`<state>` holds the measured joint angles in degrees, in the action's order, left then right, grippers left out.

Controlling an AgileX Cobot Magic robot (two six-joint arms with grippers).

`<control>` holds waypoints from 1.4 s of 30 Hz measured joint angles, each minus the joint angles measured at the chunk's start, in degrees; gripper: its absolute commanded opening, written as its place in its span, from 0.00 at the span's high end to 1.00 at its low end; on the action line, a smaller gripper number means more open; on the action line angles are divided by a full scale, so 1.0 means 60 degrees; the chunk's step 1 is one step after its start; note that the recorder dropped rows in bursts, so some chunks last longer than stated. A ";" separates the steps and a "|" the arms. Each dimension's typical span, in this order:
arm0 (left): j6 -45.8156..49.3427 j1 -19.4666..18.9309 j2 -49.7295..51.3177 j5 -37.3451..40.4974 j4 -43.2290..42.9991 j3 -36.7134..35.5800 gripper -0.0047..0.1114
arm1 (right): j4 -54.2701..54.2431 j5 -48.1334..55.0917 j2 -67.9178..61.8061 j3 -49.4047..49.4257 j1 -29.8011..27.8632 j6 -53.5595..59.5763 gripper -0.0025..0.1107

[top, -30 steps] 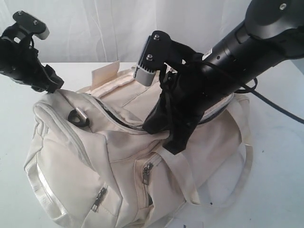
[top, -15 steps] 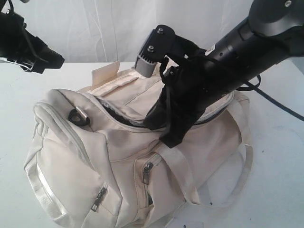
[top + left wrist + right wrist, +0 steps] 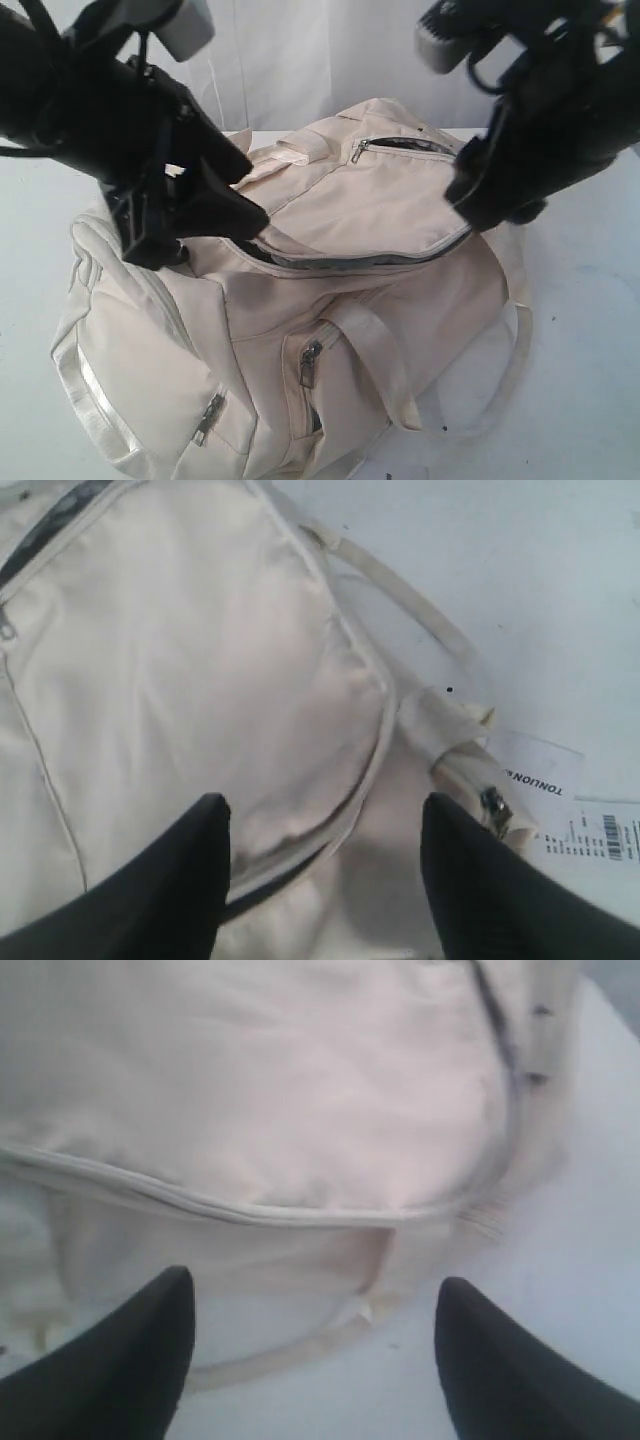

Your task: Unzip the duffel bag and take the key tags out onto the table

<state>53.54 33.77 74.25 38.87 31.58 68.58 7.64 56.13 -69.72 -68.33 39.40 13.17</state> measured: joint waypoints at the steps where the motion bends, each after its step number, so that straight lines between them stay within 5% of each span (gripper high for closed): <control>1: 0.0000 0.0336 0.0017 -0.0255 -0.0154 0.0000 0.44 | 0.0807 0.0137 0.0291 0.0000 0.0000 -0.0845 0.45; 12: -0.0096 0.2365 0.1469 -0.2159 -0.2136 0.0000 0.44 | 0.2185 0.0350 0.1280 0.0000 0.0000 -0.2588 0.46; 19: -0.0113 0.2433 0.1942 -0.3008 -0.2355 0.0000 0.49 | 0.2185 0.0332 0.1280 0.0000 0.0000 -0.2588 0.46; 29: -0.0113 0.2433 0.2143 -0.3548 -0.2415 0.0000 0.96 | 0.2201 0.0312 0.1280 0.0000 0.0000 -0.2588 0.46; 42: -0.1081 0.1996 0.1850 -0.5150 -0.2438 0.0000 0.96 | 0.2201 0.0295 0.1280 0.0000 0.0000 -0.2609 0.46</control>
<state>47.05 45.75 85.35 7.97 16.95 68.58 20.85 57.90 -62.04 -68.33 39.40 -2.49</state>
